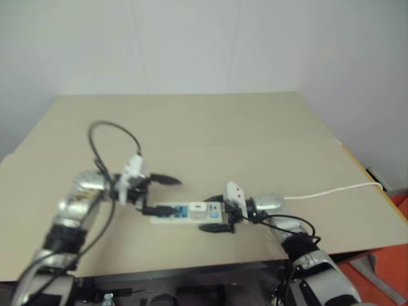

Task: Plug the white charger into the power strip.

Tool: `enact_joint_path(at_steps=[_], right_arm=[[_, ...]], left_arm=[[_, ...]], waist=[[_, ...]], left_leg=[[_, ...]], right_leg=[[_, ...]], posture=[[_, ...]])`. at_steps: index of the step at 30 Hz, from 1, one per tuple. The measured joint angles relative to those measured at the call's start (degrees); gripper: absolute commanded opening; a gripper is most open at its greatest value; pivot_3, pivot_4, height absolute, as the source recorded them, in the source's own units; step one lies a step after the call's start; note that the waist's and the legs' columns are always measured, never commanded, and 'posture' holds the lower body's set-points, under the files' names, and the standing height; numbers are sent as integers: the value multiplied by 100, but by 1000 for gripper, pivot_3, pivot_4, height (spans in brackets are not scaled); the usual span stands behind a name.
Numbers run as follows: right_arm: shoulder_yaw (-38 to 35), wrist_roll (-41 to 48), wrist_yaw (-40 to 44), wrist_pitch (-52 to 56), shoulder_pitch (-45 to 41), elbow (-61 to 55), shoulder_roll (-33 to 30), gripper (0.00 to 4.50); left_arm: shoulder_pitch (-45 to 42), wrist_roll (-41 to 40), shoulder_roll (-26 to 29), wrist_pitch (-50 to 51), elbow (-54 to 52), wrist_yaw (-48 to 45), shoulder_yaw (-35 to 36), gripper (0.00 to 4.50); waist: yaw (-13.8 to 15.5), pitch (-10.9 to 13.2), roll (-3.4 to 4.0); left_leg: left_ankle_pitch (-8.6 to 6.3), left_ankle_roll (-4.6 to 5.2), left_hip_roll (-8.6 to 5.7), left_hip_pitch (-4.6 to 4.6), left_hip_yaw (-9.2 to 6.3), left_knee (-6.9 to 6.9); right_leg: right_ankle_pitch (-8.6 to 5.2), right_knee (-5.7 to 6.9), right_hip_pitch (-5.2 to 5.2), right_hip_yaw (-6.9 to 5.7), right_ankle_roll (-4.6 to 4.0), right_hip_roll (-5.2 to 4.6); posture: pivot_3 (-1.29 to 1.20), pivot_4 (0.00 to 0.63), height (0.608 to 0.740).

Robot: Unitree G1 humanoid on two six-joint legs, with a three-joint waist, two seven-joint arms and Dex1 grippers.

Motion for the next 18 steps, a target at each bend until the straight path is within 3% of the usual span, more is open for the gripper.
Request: enact_joint_path(at_steps=[7, 18], right_arm=[[-19, 16, -125, 86, 235, -424, -149, 4488], [-1331, 914, -389, 1266, 1599, -2954, -1941, 4488]], left_arm=[[-16, 64, 165, -186, 467, -286, 42, 4500], [34, 173, 500, -617, 872, -305, 32, 4500]], waist=[[37, 2, -1], [204, 6, 0]], left_leg=[[1, -1, 0, -27, 14, 0], [0, 0, -3, -97, 19, 1]], right_leg=[[0, 4, -28, 0, 0, 1], [-1, -19, -74, -10, 3, -6]], posture=[[0, 150, 740], [0, 150, 740]])
